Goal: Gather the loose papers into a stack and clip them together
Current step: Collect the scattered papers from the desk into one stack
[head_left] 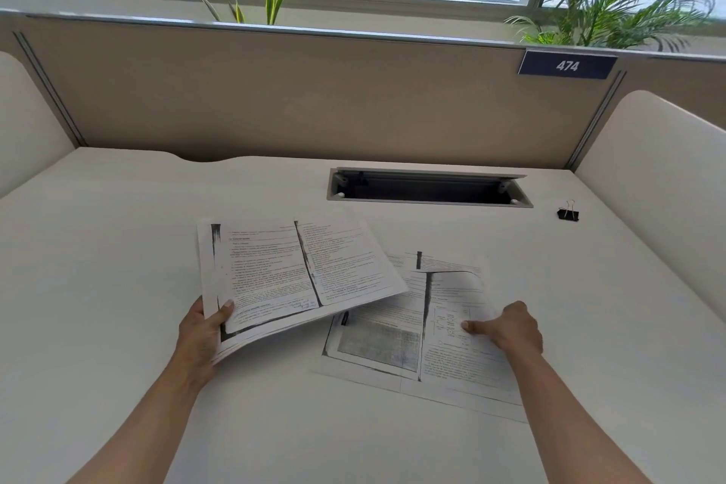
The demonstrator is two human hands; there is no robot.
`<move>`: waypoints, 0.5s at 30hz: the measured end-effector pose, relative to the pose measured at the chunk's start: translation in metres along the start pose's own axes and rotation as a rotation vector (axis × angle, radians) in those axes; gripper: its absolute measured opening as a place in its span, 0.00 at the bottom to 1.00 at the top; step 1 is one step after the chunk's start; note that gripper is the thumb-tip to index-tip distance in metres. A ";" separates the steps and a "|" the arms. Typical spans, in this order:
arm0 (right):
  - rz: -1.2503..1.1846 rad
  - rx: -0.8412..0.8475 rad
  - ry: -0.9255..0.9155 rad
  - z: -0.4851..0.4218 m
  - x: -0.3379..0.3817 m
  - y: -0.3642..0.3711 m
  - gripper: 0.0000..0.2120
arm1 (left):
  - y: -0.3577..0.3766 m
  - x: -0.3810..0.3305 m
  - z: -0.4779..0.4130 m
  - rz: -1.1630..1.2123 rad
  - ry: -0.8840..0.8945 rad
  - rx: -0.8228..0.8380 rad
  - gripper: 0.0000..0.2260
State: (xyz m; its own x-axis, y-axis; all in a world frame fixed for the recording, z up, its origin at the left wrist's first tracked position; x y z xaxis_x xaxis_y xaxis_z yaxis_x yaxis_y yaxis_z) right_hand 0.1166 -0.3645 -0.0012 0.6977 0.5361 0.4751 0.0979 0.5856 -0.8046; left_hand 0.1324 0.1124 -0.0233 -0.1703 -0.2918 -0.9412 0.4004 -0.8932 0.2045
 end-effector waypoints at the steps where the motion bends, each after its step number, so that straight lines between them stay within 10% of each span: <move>1: -0.008 -0.007 0.003 0.001 -0.001 0.000 0.43 | 0.000 0.000 0.000 -0.005 -0.002 0.004 0.17; 15: -0.358 -0.127 -0.078 0.005 -0.003 -0.010 0.19 | 0.000 -0.001 0.003 -0.089 -0.001 0.036 0.16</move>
State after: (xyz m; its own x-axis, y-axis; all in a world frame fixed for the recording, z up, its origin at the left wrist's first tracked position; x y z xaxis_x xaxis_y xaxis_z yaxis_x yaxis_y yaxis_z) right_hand 0.1100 -0.3688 0.0069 0.5480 0.3588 0.7557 0.4157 0.6671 -0.6182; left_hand 0.1303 0.1113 -0.0219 -0.2045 -0.2110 -0.9558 0.3508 -0.9274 0.1297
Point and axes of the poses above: each hand's wrist, its own z-axis away from the middle knuckle, its own y-axis out of the palm, x = y × z, the point moved 8 cm from there along -z, towards the middle knuckle
